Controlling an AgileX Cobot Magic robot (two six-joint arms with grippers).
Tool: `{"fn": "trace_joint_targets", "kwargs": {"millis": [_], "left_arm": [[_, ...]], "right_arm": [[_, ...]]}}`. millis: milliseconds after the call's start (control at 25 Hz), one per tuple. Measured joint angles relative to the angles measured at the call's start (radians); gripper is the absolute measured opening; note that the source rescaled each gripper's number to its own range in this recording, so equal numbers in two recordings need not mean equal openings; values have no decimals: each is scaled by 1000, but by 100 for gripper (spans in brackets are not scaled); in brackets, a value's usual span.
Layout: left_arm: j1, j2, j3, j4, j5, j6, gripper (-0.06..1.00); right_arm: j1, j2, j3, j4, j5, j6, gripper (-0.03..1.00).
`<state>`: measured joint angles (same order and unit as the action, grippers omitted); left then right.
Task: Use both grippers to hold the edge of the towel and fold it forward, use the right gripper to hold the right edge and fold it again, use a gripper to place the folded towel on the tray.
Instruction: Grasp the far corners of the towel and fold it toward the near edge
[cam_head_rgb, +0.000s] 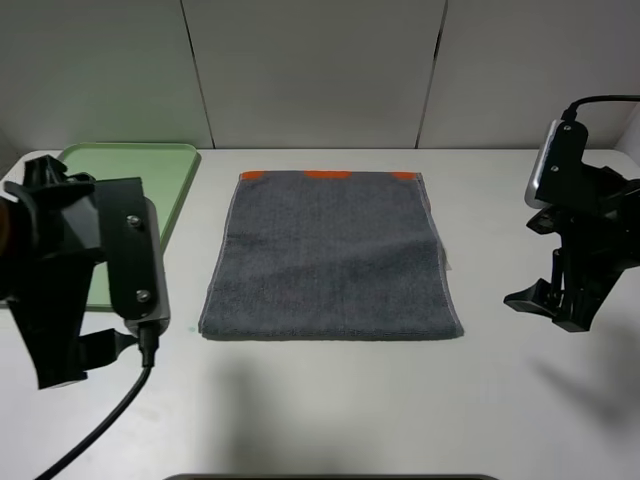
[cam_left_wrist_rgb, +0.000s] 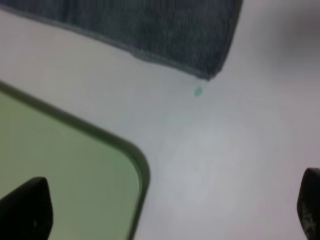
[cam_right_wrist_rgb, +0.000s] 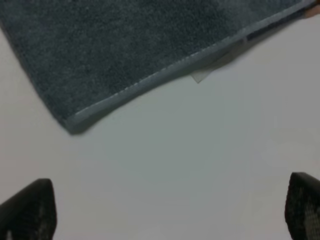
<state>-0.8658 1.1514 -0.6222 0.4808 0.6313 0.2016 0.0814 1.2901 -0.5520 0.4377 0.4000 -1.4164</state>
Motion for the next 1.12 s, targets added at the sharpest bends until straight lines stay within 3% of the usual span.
{"fn": "trace_joint_targets", "kwargs": {"millis": [240, 760, 1120], "left_arm": [[0, 168, -1, 111, -152, -1, 99], [0, 450, -39, 393, -299, -119, 99], [0, 586, -128, 446, -329, -127, 99]], "right_arm": [[0, 0, 0, 2, -3, -1, 100], [0, 0, 1, 25, -6, -3, 100], [0, 0, 3, 37, -6, -3, 100]]}}
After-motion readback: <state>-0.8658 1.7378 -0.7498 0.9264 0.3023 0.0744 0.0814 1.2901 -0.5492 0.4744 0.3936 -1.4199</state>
